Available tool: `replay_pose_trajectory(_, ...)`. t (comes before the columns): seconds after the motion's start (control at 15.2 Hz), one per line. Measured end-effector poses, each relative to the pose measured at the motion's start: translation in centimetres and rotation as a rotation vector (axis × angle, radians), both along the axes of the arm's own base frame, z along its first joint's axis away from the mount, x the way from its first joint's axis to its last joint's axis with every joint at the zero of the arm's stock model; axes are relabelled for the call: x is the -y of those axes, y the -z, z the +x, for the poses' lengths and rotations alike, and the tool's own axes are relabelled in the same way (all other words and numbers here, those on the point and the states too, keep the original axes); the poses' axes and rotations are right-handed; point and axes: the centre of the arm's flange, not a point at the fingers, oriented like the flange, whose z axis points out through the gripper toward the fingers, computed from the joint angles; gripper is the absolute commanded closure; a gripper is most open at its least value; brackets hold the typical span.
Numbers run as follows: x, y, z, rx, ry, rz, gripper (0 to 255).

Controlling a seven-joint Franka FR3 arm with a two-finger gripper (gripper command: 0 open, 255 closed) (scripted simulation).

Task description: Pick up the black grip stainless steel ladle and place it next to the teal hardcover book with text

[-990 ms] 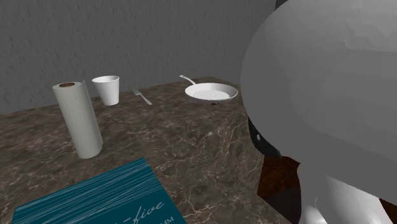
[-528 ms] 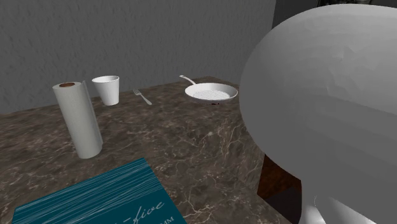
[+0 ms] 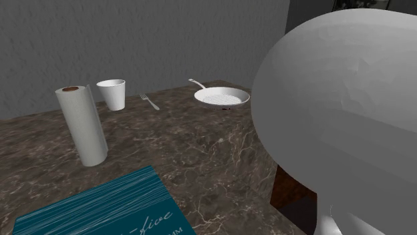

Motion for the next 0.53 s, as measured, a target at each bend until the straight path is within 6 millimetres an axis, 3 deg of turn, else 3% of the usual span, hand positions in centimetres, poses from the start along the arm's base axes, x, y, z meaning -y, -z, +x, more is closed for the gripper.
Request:
replay_pose_trajectory(0.4,0.0,0.0,0.0,0.0,0.0,0.0,0)
replay_pose_trajectory(0.53,0.1,-1.7,-0.1,-0.001,0.0,0.001,0)
